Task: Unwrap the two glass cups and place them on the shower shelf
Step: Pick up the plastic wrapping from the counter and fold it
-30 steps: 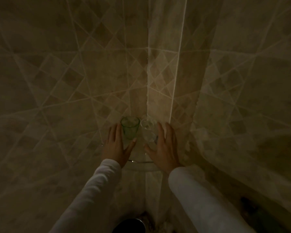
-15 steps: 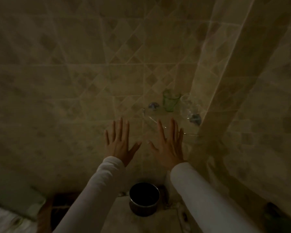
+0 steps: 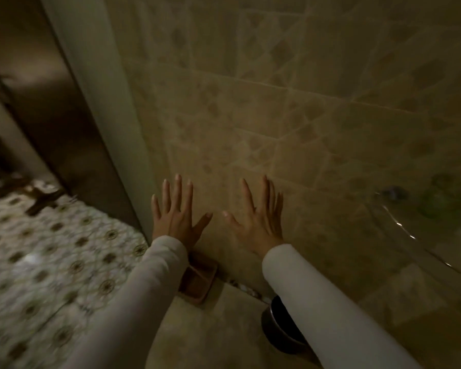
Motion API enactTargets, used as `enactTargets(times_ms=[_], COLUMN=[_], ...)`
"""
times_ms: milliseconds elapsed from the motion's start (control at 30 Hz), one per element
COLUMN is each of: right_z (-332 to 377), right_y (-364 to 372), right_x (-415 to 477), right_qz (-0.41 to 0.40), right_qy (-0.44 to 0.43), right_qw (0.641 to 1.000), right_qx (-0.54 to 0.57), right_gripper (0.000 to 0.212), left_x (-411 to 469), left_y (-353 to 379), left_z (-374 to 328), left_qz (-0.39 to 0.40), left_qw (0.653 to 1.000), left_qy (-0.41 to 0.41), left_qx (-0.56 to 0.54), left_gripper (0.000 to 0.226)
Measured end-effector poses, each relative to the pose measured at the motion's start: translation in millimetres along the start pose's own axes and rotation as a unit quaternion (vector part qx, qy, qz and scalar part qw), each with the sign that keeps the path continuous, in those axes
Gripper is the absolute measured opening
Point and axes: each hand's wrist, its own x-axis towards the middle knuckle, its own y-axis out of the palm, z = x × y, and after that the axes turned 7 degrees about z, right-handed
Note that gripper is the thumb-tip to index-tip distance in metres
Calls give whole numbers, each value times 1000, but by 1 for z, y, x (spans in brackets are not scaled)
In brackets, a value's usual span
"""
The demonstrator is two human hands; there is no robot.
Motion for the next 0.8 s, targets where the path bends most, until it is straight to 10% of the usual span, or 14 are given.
enactTargets(times_ms=[800], right_z=[379], right_y=[139], right_x=[111], right_qz=[65], right_qy=[-257], right_qw=[961], right_qx=[78], right_gripper=[87], left_x=[-54], left_y=[-71], left_z=[368], left_qz=[-50], left_qw=[954], left_qy=[-291], left_qx=[57], left_gripper=[89])
